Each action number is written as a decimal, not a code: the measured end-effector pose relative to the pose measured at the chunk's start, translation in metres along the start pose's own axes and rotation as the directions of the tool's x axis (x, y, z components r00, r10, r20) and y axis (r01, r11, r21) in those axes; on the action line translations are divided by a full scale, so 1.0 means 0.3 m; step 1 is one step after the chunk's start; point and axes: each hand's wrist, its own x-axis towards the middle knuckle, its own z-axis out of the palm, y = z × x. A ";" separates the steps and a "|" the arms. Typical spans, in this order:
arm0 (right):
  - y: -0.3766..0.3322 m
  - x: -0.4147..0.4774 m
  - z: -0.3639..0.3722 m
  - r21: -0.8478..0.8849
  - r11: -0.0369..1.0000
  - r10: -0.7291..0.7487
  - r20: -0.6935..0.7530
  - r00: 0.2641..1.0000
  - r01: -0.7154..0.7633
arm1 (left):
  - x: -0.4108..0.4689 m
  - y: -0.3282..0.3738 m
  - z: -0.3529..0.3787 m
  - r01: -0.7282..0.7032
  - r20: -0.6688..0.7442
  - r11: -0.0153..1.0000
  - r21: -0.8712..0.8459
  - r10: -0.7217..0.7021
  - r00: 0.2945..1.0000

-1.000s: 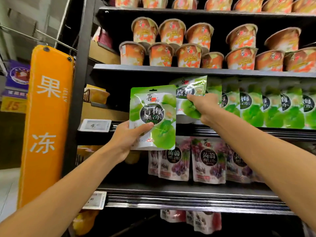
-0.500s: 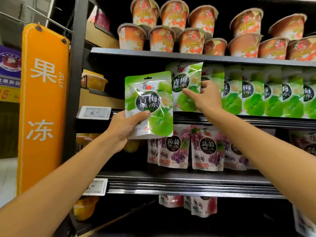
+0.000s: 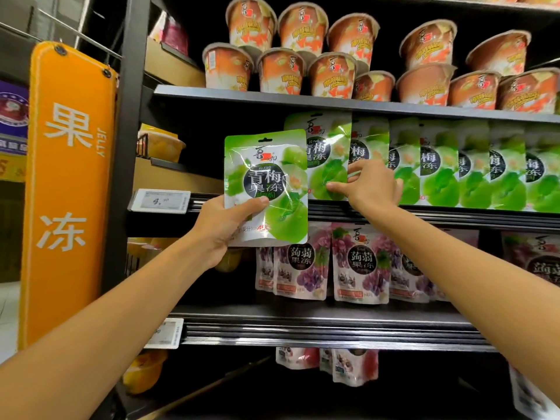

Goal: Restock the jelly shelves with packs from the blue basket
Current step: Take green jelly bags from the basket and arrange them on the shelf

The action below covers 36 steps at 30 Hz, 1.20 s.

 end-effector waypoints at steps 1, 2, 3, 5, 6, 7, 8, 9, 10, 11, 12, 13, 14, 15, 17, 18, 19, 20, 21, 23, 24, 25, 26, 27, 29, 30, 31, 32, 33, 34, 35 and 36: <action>0.003 -0.003 0.005 -0.006 1.000 -0.012 -0.005 1.000 0.012 | -0.001 -0.001 0.000 0.004 -0.004 1.000 0.005 -0.004 1.000; 0.006 -0.007 0.009 -0.007 1.000 -0.024 -0.007 1.000 0.024 | -0.001 0.000 0.000 0.007 -0.010 1.000 0.016 -0.007 1.000; 0.008 -0.013 0.013 -0.009 0.999 -0.034 -0.008 0.999 0.034 | -0.001 0.002 -0.002 0.009 -0.015 1.000 0.025 -0.008 1.000; 0.012 -0.022 0.013 -0.007 0.999 -0.050 -0.032 0.998 0.049 | 0.000 0.008 -0.002 0.010 -0.023 1.000 0.029 -0.010 1.000; 0.010 -0.026 0.009 0.017 0.998 -0.063 -0.057 0.996 0.064 | 0.002 0.012 0.000 0.011 -0.025 0.999 0.031 -0.011 1.000; 0.006 -0.030 0.004 0.069 0.993 -0.089 -0.081 0.993 0.094 | 0.003 0.015 0.002 0.011 -0.027 0.999 0.034 -0.010 1.000; -0.003 -0.036 -0.003 0.146 0.980 -0.126 -0.085 0.988 0.138 | 0.004 0.019 0.006 0.011 -0.029 0.999 0.040 -0.010 1.000; -0.016 -0.044 -0.010 0.238 0.954 -0.172 -0.054 0.984 0.180 | 0.006 0.023 0.010 0.011 -0.031 0.999 0.048 -0.009 0.999; -0.031 -0.054 -0.016 0.322 0.925 -0.222 0.022 0.975 0.203 | 0.009 0.028 0.015 0.011 -0.033 0.998 0.056 -0.009 0.999; -0.047 -0.068 -0.020 0.391 0.899 -0.268 0.131 0.955 0.198 | 0.010 0.032 0.019 0.008 -0.033 0.998 0.065 -0.006 0.999; -0.064 -0.080 -0.022 0.438 0.884 -0.291 0.249 0.924 0.161 | 0.011 0.038 0.024 0.006 -0.030 0.997 0.073 -0.003 1.000; -0.079 -0.090 -0.023 0.466 0.878 -0.293 0.345 0.892 0.108 | 0.012 0.043 0.030 0.003 -0.022 0.997 0.079 -0.001 1.000; -0.093 -0.095 -0.023 0.490 0.870 -0.277 0.403 0.872 0.049 | 0.013 0.049 0.038 0.001 -0.018 0.997 0.083 0.001 1.000; -0.104 -0.095 -0.023 0.512 0.859 -0.247 0.430 0.868 -0.010 | 0.017 0.054 0.046 -0.002 -0.020 0.996 0.089 0.004 1.000; -0.121 -0.080 -0.027 0.560 0.819 -0.167 0.435 0.885 -0.121 | 0.024 0.067 0.061 -0.010 -0.040 0.996 0.088 0.013 0.999; -0.128 -0.073 -0.028 0.581 0.797 -0.130 0.432 0.892 -0.166 | 0.028 0.076 0.070 -0.016 -0.060 0.998 0.066 0.020 0.998; -0.135 -0.065 -0.028 0.600 0.773 -0.096 0.430 0.898 -0.204 | 0.033 0.087 0.078 -0.032 -0.091 0.999 0.044 0.036 0.995; -0.145 -0.059 -0.026 0.616 0.751 -0.065 0.430 0.900 -0.240 | 0.040 0.097 0.083 -0.058 -0.132 0.997 0.048 0.064 0.989; -0.156 -0.050 -0.022 0.625 0.729 -0.029 0.433 0.901 -0.277 | 0.046 0.104 0.086 -0.093 -0.184 0.991 0.099 0.110 0.977; -0.181 -0.037 -0.006 0.634 0.694 0.038 0.442 0.896 -0.342 | 0.037 0.106 0.089 -0.222 -0.238 0.925 0.309 0.301 0.924; -0.193 -0.029 0.003 0.632 0.681 0.072 0.443 0.894 -0.368 | 0.019 0.105 0.093 -0.309 -0.195 0.843 0.440 0.426 0.884; -0.203 -0.017 0.012 0.629 0.668 0.106 0.450 0.887 -0.399 | 0.003 0.099 0.099 -0.390 -0.107 0.734 0.556 0.529 0.842; -0.214 -0.006 0.018 0.624 0.653 0.134 0.462 0.877 -0.428 | -0.010 0.091 0.106 -0.451 -0.003 0.619 0.643 0.591 0.806; -0.224 0.005 0.024 0.618 0.642 0.154 0.476 0.866 -0.454 | -0.016 0.082 0.112 -0.485 0.093 0.518 0.704 0.610 0.787; -0.243 0.027 0.035 0.615 0.628 0.174 0.486 0.857 -0.477 | -0.024 0.068 0.125 -0.482 0.209 0.382 0.788 0.570 0.794; -0.251 0.038 0.039 0.620 0.621 0.182 0.480 0.858 -0.479 | -0.024 0.062 0.127 -0.474 0.241 0.340 0.812 0.544 0.804; -0.259 0.052 0.045 0.625 0.619 0.190 0.469 0.863 -0.476 | -0.023 0.058 0.127 -0.470 0.262 0.315 0.825 0.523 0.811; -0.266 0.063 0.048 0.627 0.620 0.201 0.456 0.867 -0.473 | -0.022 0.057 0.125 -0.467 0.274 0.304 0.830 0.507 0.817; -0.271 0.071 0.051 0.630 0.615 0.215 0.445 0.870 -0.474 | -0.018 0.056 0.122 -0.465 0.282 0.297 0.834 0.495 0.822; -0.278 0.074 0.054 0.642 0.602 0.223 0.437 0.872 -0.475 | -0.012 0.054 0.121 -0.460 0.289 0.292 0.838 0.478 0.829; -0.282 0.079 0.061 0.655 0.600 0.218 0.419 0.881 -0.460 | -0.006 0.051 0.122 -0.451 0.295 0.287 0.845 0.454 0.841; -0.285 0.080 0.068 0.654 0.625 0.209 0.386 0.899 -0.426 | -0.001 0.045 0.125 -0.439 0.300 0.283 0.853 0.422 0.856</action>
